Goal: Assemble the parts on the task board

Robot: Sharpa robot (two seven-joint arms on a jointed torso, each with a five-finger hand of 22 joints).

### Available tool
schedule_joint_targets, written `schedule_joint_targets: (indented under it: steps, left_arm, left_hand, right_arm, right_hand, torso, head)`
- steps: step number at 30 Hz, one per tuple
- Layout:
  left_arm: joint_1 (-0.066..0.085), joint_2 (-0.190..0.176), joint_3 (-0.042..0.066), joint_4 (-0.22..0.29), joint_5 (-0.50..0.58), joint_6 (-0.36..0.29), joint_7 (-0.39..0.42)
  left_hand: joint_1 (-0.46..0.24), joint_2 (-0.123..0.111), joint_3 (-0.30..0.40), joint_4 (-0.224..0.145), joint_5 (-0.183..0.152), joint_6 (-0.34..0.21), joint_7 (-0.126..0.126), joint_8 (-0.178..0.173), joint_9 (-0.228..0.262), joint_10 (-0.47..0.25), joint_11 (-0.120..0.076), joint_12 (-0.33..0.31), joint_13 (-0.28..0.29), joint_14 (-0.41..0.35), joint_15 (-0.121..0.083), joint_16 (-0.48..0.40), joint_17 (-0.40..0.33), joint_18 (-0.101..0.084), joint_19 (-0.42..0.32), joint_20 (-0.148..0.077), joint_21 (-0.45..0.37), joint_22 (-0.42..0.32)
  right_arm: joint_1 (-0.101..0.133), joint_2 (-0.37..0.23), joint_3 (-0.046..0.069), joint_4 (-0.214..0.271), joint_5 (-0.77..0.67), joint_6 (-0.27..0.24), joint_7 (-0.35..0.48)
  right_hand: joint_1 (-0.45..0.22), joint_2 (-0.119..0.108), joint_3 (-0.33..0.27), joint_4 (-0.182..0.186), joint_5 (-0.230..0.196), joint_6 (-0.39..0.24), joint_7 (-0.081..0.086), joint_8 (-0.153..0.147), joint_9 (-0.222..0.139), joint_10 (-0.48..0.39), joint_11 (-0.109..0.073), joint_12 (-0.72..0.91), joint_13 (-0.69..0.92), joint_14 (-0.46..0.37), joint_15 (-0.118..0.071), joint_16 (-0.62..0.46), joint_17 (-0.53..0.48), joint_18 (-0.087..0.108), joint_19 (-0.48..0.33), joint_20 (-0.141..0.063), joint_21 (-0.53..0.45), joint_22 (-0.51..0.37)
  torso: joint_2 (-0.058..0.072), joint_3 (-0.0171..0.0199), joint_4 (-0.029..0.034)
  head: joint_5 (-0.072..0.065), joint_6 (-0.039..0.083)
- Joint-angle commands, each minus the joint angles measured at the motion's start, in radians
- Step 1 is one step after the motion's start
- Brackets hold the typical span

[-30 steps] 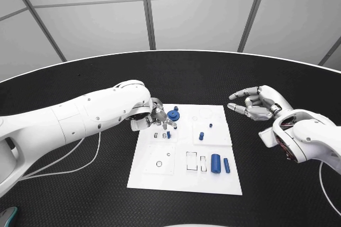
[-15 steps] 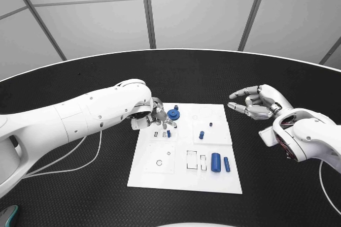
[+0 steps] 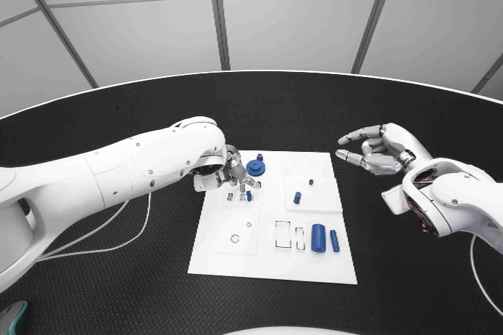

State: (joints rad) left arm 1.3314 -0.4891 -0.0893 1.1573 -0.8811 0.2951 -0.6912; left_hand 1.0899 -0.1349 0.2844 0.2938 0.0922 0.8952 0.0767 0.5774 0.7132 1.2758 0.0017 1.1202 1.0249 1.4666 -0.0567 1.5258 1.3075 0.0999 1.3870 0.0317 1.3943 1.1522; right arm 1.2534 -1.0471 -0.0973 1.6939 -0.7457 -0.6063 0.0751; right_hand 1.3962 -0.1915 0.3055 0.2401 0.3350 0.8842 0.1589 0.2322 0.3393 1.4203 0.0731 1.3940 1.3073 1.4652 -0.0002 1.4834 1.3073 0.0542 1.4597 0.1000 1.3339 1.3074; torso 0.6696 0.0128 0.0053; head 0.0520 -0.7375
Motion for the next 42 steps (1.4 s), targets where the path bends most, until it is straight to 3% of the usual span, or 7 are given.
schedule_joint_targets:
  steps: [1, 42]
  left_arm:
    - [-0.001, 0.001, -0.001, -0.001, 0.000, 0.001, -0.001]
    - [-0.007, 0.025, -0.008, -0.033, 0.002, 0.027, 0.004]
  left_hand:
    - [0.000, 0.007, -0.004, -0.002, -0.004, -0.005, -0.004, 0.006, 0.002, 0.004, -0.002, 0.004, 0.000, 0.083, -0.006, 0.003, 0.179, -0.020, 0.009, 0.001, 0.005, 0.002]
    - [0.038, 0.015, 0.006, -0.005, -0.002, -0.014, -0.005, 0.016, 0.024, 0.003, -0.004, 0.006, -0.003, 0.082, -0.008, 0.003, 0.179, -0.020, 0.009, 0.000, 0.009, 0.008]
  right_arm:
    - [0.000, 0.000, 0.000, -0.001, 0.000, 0.001, -0.001]
    - [0.000, 0.008, 0.000, -0.008, 0.000, 0.011, -0.008]
  right_hand:
    - [0.003, -0.009, 0.006, -0.001, 0.005, -0.007, 0.000, 0.003, -0.001, 0.001, -0.003, -0.005, 0.088, 0.060, -0.008, -0.003, 0.067, 0.006, 0.002, -0.007, -0.005, 0.063]
    - [0.004, -0.007, 0.010, -0.001, 0.009, -0.007, 0.000, 0.005, -0.002, 0.004, -0.003, -0.002, 0.090, 0.060, -0.008, -0.003, 0.067, 0.007, 0.003, -0.007, -0.006, 0.062]
  torso:
    - [0.000, -0.0004, 0.0007]
    - [0.001, 0.0014, 0.0002]
  head:
    - [-0.001, -0.001]
    - [-0.002, -0.018]
